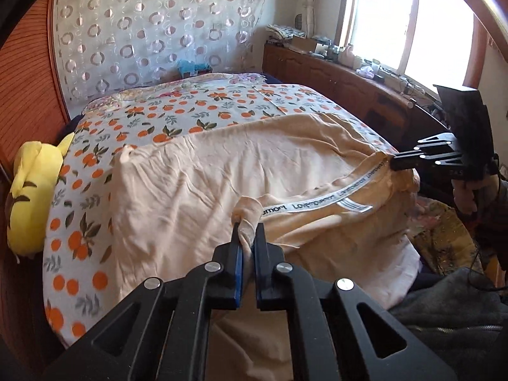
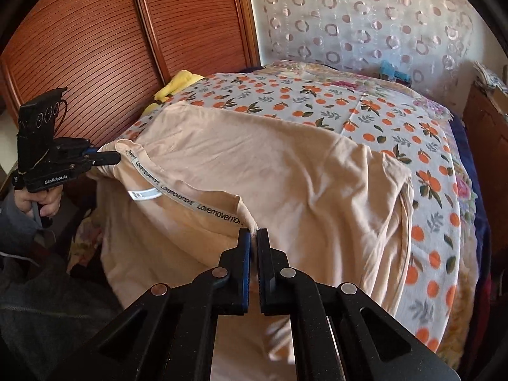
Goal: Fold small clothes
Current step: 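Fold the collar edge over the shirt and open both grippers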
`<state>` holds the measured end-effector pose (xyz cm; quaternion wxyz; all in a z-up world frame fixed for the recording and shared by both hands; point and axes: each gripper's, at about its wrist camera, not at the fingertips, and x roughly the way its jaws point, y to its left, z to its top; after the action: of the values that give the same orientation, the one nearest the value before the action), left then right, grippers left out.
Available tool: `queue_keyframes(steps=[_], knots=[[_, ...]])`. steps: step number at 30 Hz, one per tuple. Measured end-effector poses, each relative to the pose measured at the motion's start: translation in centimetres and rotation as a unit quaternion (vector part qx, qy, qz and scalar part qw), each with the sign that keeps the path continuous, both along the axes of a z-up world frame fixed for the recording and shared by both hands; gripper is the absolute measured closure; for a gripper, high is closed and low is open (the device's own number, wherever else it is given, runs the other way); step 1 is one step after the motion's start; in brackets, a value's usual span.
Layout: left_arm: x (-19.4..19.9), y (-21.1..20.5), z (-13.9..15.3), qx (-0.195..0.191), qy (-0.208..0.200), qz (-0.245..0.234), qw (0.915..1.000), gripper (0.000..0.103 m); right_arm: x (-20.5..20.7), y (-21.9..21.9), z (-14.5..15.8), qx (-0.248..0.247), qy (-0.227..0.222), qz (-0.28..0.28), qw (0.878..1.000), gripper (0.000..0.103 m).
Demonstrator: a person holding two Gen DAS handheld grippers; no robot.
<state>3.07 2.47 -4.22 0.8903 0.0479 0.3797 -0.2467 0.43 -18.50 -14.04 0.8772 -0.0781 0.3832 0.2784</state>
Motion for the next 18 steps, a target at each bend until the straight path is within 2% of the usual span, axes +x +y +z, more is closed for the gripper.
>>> queue_keyframes(steps=[8,10,12,15,17,18], knots=[[-3.6,0.3,-0.7,0.018,0.018,0.003,0.9997,0.096,-4.6,-0.9,-0.7,-0.007,0.031,0.008,0.999,0.099],[-3.6,1.0,-0.8,0.019,0.024,0.013,0.9995,0.092,-5.2,-1.2,-0.8,-0.005,0.041,0.007,0.999,0.099],[-3.4,1.6,-0.6,0.02,0.018,0.022,0.9994,0.062,-5.0,-1.4,-0.9,-0.003,0.044,0.002,0.999,0.098],[-2.8,2.6,0.1,0.005,0.007,0.035,0.9994,0.04,-4.6,-1.5,-0.4,-0.007,0.035,-0.013,0.999,0.091],[-2.3,3.0,0.4,0.0,0.007,0.044,0.999,0.031,-5.0,-1.2,0.0,-0.008,0.026,-0.018,0.999,0.084],[-2.0,3.2,0.6,-0.004,0.002,0.049,0.9988,0.029,-5.1,-1.1,0.3,-0.01,0.018,-0.017,1.0,0.078]])
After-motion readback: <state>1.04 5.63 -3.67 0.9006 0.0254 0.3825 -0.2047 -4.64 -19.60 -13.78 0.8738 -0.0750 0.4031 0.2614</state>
